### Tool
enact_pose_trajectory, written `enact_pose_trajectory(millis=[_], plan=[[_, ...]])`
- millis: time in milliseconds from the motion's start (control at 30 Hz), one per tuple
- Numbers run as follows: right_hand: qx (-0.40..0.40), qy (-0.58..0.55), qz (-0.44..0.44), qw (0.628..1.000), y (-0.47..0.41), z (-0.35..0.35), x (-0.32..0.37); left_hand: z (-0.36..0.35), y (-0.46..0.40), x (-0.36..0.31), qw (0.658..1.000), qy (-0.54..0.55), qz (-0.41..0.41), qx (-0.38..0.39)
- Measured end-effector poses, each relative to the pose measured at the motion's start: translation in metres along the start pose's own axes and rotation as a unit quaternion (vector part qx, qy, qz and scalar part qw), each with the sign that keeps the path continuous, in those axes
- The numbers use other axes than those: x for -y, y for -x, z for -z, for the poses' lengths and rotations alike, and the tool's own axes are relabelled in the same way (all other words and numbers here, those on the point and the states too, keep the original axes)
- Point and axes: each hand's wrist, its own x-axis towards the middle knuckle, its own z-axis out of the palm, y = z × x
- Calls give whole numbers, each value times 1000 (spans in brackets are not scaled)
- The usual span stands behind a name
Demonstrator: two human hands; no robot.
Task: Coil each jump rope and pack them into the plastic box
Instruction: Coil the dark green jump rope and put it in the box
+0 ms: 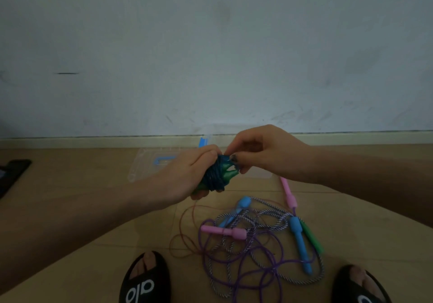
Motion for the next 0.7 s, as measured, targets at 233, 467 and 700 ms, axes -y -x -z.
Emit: enact_pose_trajectory(millis=[233,467,700], plan=[[-44,62,39,996,2,-3,1,1,-2,2,999,51,4,14],[-59,198,108,972,5,-6,0,-1,-2,2,998,59,9,21],[-77,174,92,977,8,-14,1,0,-3,5,998,51,0,21]])
